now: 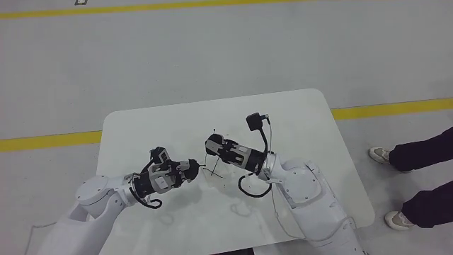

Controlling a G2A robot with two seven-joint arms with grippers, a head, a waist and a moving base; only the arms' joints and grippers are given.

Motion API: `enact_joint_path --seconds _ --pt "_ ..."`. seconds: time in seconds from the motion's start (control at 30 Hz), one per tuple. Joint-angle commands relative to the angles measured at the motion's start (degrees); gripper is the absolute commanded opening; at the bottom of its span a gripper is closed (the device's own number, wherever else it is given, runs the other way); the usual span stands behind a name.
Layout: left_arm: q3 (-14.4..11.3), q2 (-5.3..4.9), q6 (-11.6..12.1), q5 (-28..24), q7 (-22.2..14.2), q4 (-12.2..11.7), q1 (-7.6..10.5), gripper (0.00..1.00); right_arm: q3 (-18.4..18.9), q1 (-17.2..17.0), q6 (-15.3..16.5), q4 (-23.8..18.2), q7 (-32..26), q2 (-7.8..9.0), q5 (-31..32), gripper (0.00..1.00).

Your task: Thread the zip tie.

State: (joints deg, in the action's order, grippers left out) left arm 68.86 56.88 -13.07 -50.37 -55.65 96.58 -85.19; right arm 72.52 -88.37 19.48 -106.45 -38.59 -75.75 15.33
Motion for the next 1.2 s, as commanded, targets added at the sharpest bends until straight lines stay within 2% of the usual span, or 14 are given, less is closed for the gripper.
enact_joint_path --seconds 0.0,0.87,1.17 --pt "0.0 0.0 0.0 0.0 0.0 0.0 0.0 0.0 0.0 0.0 0.0 0.0 0.0 0.0 0.0 0.0" --pt "0.0 0.0 0.0 0.0 0.0 0.0 0.0 0.0 0.0 0.0 0.0 0.0 0.0 0.0 0.0 0.0" --pt "-0.5 -0.14 -0.2 1.3 2.7 0.6 -0.4 0.0 -0.4 -0.3 0.0 -0.2 1.0 0.53 0.5 0.0"
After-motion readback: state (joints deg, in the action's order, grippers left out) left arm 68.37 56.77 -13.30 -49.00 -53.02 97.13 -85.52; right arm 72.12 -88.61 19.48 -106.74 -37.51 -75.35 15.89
